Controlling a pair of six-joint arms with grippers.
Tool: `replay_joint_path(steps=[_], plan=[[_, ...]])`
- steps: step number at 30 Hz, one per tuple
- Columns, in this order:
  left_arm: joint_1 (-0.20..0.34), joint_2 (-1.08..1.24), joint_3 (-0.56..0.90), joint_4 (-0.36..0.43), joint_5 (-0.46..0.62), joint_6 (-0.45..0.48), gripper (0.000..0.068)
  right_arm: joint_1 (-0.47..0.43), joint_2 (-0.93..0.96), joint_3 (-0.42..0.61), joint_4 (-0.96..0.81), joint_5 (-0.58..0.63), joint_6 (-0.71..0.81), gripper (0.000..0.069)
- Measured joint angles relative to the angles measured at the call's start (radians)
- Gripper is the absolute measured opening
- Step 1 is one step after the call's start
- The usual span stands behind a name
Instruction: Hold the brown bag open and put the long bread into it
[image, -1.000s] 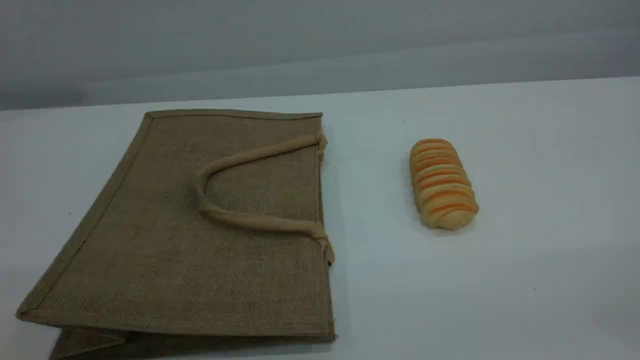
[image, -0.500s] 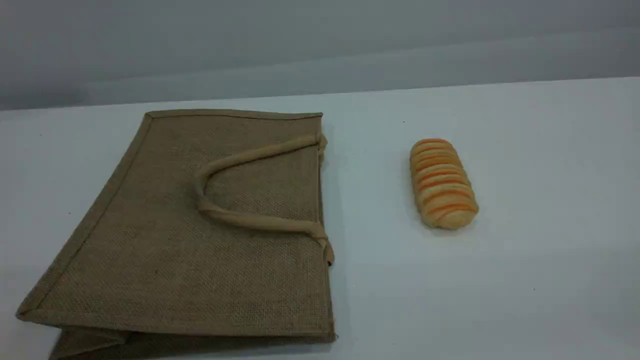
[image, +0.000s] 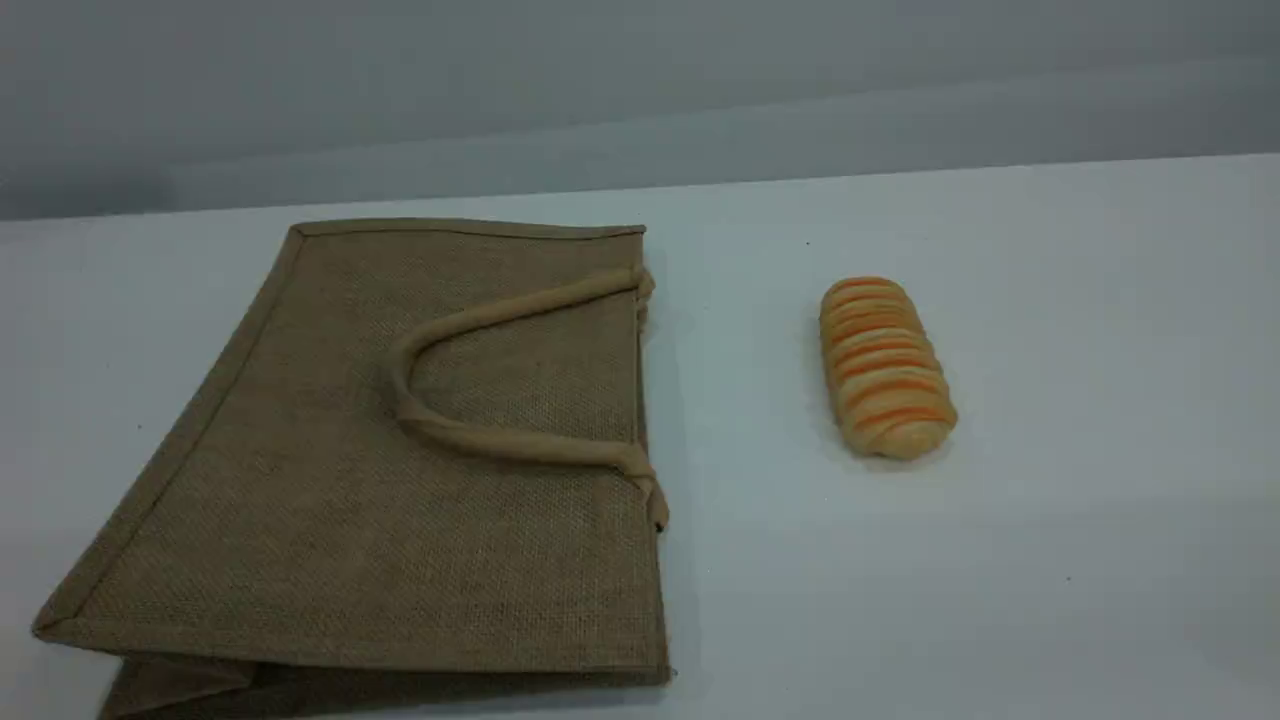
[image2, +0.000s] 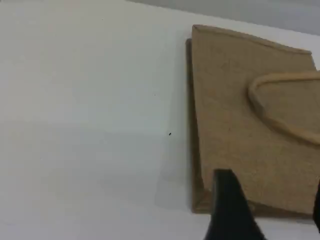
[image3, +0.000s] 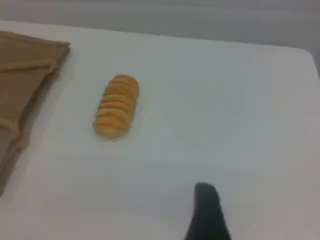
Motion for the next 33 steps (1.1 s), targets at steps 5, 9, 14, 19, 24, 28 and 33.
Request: replay_joint_path(steps=[5, 9, 14, 19, 24, 28, 33], plan=[[0.0, 0.0, 0.0, -0.007, 0.0, 0.0, 0.0363, 0.0, 0.0, 0.0, 0.0, 0.0, 0.0, 0.0434], [0.0, 0.004, -0.005, -0.007, 0.002, 0.006, 0.0363, 0.0, 0.0, -0.005, 0.046, -0.002, -0.013, 0.043], [0.0, 0.128, -0.065, -0.008, -0.021, 0.069, 0.0363, 0.0, 0.025, -0.04, 0.163, -0.079, -0.094, 0.0414], [0.0, 0.357, -0.167, -0.035, -0.093, 0.099, 0.0363, 0.0, 0.209, -0.045, 0.32, -0.186, -0.179, 0.0413], [0.0, 0.612, -0.232, -0.063, -0.199, 0.16, 0.0363, 0.0, 0.437, -0.045, 0.492, -0.361, -0.331, 0.0412], [0.0, 0.826, -0.252, -0.063, -0.303, 0.16, 0.0363, 0.0, 0.642, -0.047, 0.631, -0.482, -0.447, 0.0412], [0.0, 1.1, -0.289, -0.119, -0.432, 0.153, 0.0363, 0.0, 0.908, -0.102, 0.836, -0.531, -0.629, 0.0412]])
